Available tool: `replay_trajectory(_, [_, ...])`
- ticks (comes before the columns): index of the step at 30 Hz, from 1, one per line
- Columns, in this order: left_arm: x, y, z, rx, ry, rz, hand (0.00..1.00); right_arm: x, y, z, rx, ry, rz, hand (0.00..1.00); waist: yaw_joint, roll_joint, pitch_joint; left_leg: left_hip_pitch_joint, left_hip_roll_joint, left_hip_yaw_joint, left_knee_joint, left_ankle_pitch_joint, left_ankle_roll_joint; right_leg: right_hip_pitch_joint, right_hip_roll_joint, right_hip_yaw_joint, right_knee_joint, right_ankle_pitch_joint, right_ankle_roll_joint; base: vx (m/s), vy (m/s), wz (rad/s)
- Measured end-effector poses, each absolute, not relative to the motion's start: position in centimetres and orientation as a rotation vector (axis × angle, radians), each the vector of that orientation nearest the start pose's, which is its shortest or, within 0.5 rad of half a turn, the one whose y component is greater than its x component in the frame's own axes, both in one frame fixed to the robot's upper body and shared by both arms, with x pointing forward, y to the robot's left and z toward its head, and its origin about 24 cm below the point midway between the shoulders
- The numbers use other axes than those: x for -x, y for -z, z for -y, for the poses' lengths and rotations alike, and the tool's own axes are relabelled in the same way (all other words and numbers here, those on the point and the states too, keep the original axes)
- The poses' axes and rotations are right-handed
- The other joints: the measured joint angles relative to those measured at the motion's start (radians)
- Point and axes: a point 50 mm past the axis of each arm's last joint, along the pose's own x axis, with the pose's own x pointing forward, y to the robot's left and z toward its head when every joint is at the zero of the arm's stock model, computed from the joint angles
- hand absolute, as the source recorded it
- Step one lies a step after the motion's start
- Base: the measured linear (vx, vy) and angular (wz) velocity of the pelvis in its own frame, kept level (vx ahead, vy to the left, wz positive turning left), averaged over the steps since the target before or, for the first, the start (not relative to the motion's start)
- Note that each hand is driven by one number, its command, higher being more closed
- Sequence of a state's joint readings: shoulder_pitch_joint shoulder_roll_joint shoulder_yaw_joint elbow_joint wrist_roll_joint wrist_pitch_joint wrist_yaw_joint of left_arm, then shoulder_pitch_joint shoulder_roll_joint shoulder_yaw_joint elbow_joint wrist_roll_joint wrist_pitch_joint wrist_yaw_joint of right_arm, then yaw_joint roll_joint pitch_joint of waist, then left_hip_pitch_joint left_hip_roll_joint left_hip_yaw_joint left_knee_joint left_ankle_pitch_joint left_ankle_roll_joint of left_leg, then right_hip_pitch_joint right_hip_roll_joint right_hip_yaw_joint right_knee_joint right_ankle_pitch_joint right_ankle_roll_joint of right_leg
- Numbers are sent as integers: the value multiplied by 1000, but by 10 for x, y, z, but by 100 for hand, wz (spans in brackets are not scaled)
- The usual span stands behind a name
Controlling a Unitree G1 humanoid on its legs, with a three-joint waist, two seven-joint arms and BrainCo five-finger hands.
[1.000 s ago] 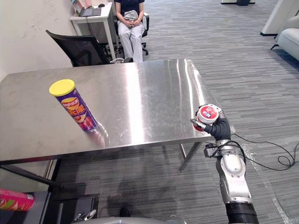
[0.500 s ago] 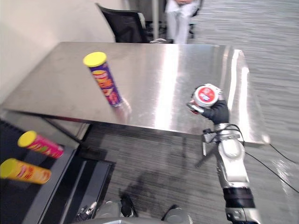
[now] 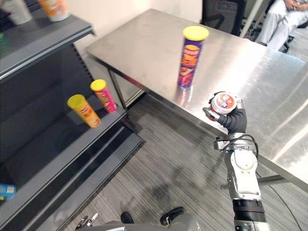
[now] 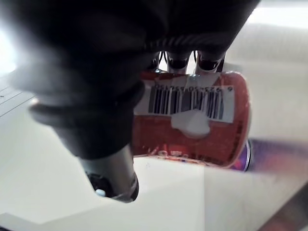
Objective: Put the gum and the chips on the shelf.
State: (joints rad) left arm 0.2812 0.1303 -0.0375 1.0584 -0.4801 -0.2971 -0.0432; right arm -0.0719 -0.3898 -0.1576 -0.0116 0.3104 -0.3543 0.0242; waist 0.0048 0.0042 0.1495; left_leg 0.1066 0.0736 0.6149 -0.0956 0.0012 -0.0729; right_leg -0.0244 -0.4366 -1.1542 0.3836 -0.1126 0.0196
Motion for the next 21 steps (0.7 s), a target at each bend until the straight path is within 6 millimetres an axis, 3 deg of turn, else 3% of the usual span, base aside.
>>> replay_trajectory(2, [-32, 160, -210, 272, -406, -983, 0, -255, -122, 245, 101, 85, 474, 100, 3, -1, 1, -11, -25, -24, -1, -28, 29, 5, -6, 2, -33, 49, 1, -122, 180, 26])
replay_trajectory(5, [-29, 160, -210, 286, -394, -1001, 0, -254, -119, 243, 117, 76, 461, 100, 18, 0, 1, -21, -41, -26, -6, -44, 35, -5, -4, 27, -70, 90, -2, -110, 131, 1])
replay_trajectory(12, [-23, 159, -210, 336, -421, -960, 0, -256, -115, 240, 121, 42, 445, 100, 31, 2, -3, -61, -34, -25, -6, -45, 40, -42, 15, 65, -93, 107, -5, 12, 40, -1])
replay_trajectory(17, [-25, 159, -207, 396, -418, -936, 0, -264, -124, 222, 150, -100, 474, 100, 31, 8, -6, -87, -25, -54, 1, -21, 46, -56, 8, 65, -57, 98, -17, 118, -1, 16])
replay_trajectory(21, [-31, 157, -208, 418, -415, -910, 0, -273, -127, 193, 159, -291, 482, 100, 68, -2, 0, -103, -27, -86, 107, -55, 72, -11, -38, 66, -24, 101, -14, 106, 6, 39])
